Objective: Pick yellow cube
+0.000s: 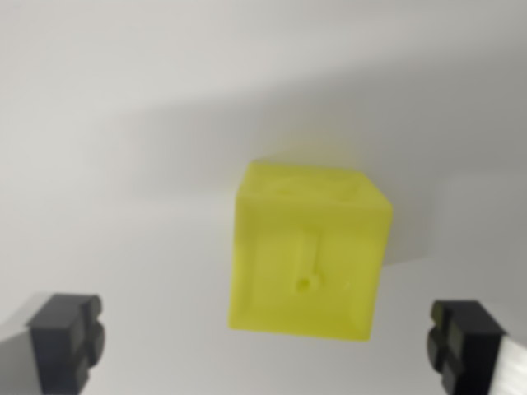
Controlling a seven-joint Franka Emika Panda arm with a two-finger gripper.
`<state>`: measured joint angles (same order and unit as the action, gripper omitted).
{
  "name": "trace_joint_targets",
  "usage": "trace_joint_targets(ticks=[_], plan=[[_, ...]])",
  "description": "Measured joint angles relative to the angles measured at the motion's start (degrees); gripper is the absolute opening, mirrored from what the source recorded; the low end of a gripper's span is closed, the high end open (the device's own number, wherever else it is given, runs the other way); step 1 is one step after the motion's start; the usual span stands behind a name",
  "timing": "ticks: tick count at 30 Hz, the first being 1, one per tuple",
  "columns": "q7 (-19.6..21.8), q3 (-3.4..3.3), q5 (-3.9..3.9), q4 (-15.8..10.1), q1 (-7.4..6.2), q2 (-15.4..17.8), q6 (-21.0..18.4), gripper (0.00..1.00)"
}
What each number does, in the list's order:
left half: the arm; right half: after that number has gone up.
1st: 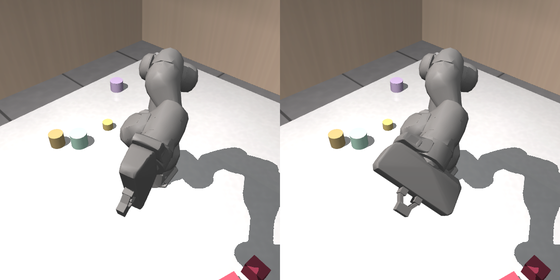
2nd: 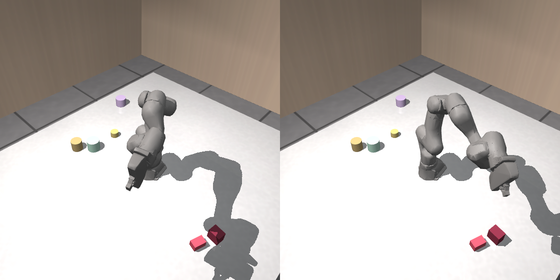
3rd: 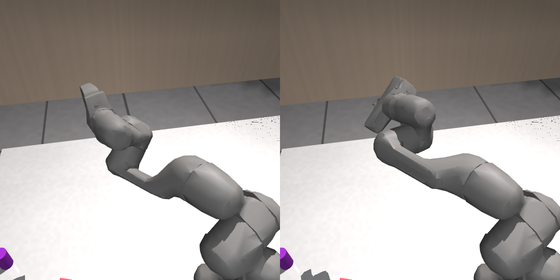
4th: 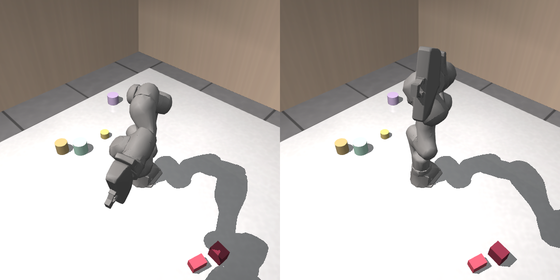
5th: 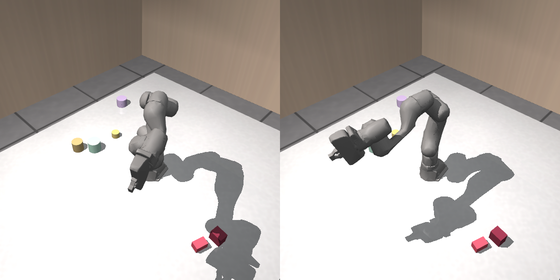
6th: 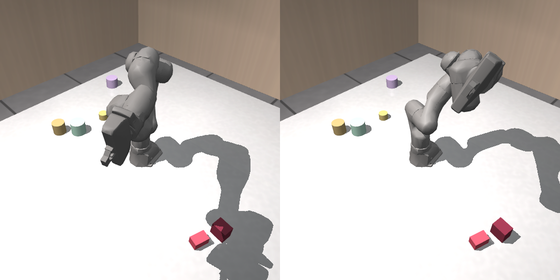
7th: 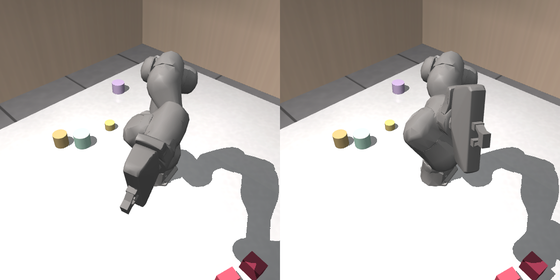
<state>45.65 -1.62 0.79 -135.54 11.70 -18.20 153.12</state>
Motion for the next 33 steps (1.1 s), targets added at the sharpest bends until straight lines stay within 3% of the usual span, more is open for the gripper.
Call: trace_joint_targets(ticks=[12,33], plan=[[-0.72,0.01,0.58,-1.38,1.35,-2.9,4.7,1.0],[-1.42,0.06,1.76,0.33,1.27,-10.39,10.53,1.0]])
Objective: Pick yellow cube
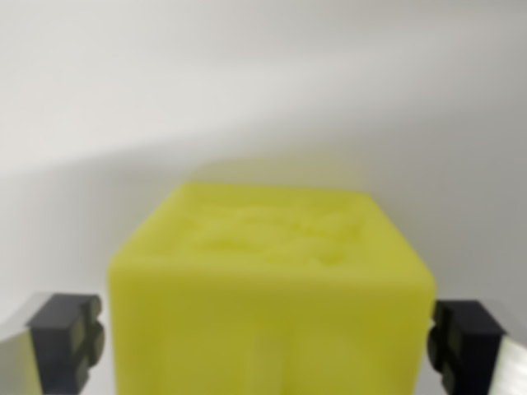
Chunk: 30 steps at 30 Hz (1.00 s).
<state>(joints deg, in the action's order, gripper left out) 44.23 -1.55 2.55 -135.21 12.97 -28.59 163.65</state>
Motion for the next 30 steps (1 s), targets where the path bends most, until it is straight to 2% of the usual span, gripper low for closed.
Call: trace_joint_targets(ticks=[5,6,12,30], plan=[[-0.08,-0.02,0.16,0.1,-0.05,-0.31,0.26,1.0],[-0.1,-0.03,0.18,0.1,-0.06,-0.31,0.27,0.0],[-0.04,-0.08,0.15,-0.21,-0.07,0.71,-0.44,0.0],[0.79,-0.07,-0.96,-1.92,0.14,7.88,-5.86,0.0]])
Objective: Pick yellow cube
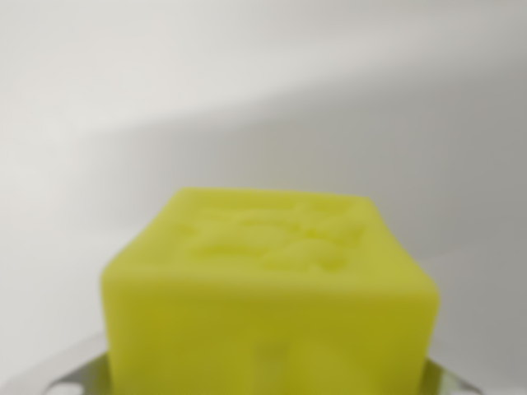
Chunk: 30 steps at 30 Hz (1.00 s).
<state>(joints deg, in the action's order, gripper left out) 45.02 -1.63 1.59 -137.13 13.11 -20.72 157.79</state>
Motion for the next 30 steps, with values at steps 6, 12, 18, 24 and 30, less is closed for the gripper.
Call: trace_joint_targets(ticks=[6,12,18,24,30], plan=[[0.2,0.0,-0.27,-0.37,0.05,2.29,-1.92,0.0],[0.36,0.01,-0.5,-0.62,0.1,4.55,-3.92,0.0],[0.5,0.01,-0.71,-0.78,0.13,6.74,-5.97,0.0],[0.63,0.01,-0.87,-0.82,0.16,8.87,-8.06,0.0],[0.73,0.02,-1.02,-0.76,0.18,10.91,-10.17,0.0]])
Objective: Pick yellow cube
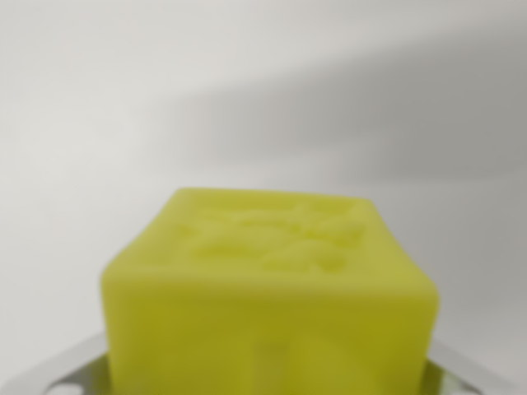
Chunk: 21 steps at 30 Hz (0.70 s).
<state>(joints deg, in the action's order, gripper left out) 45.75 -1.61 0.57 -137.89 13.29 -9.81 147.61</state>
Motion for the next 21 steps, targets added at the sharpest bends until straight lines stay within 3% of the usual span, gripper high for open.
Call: trace_joint_targets(ticks=[21], plan=[[0.26,0.0,-0.37,1.07,0.04,6.57,-7.66,0.0]])
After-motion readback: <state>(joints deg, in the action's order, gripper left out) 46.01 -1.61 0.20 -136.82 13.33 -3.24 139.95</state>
